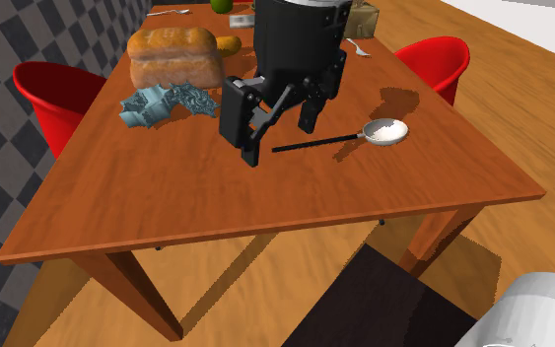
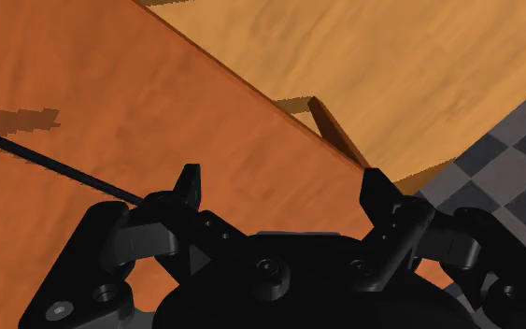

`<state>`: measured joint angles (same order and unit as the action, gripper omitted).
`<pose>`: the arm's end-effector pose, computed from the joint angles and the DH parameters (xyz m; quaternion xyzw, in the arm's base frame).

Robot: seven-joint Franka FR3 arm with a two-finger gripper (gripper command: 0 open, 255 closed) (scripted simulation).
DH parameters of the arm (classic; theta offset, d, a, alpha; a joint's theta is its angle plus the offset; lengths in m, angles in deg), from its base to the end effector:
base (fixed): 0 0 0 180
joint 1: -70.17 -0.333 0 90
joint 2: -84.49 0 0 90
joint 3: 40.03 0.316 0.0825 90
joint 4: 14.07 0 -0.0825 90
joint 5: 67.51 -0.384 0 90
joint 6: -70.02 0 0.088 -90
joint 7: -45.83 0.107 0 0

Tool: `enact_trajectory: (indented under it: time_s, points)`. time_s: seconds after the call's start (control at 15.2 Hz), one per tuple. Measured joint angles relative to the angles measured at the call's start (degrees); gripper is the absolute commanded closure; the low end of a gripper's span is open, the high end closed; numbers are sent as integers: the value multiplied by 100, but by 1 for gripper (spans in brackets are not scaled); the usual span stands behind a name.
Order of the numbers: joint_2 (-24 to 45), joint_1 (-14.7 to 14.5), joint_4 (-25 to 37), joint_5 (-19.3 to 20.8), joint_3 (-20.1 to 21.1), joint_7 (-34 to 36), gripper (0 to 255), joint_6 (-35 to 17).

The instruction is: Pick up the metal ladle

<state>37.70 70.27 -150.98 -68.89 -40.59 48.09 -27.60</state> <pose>0.3116 -0.0022 0.5966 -0.9974 0.0249 -0.0651 0.0166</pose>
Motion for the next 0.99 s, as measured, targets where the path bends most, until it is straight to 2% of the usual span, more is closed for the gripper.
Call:
enact_trajectory:
  time_s: [0.13, 0.26, 0.59, 0.86, 0.99]
  points:
    - [-16, -17, -36, 33, -80, -137, 0, -11]
    - [-74, -68, -162, 163, -369, -652, 0, -42]
    - [72, -205, -370, 613, -1335, -2318, 0, -290]
    - [395, -355, -283, 963, -2166, -3719, 0, -445]
    - [749, -520, -101, 1058, -2574, -4401, 0, -579]
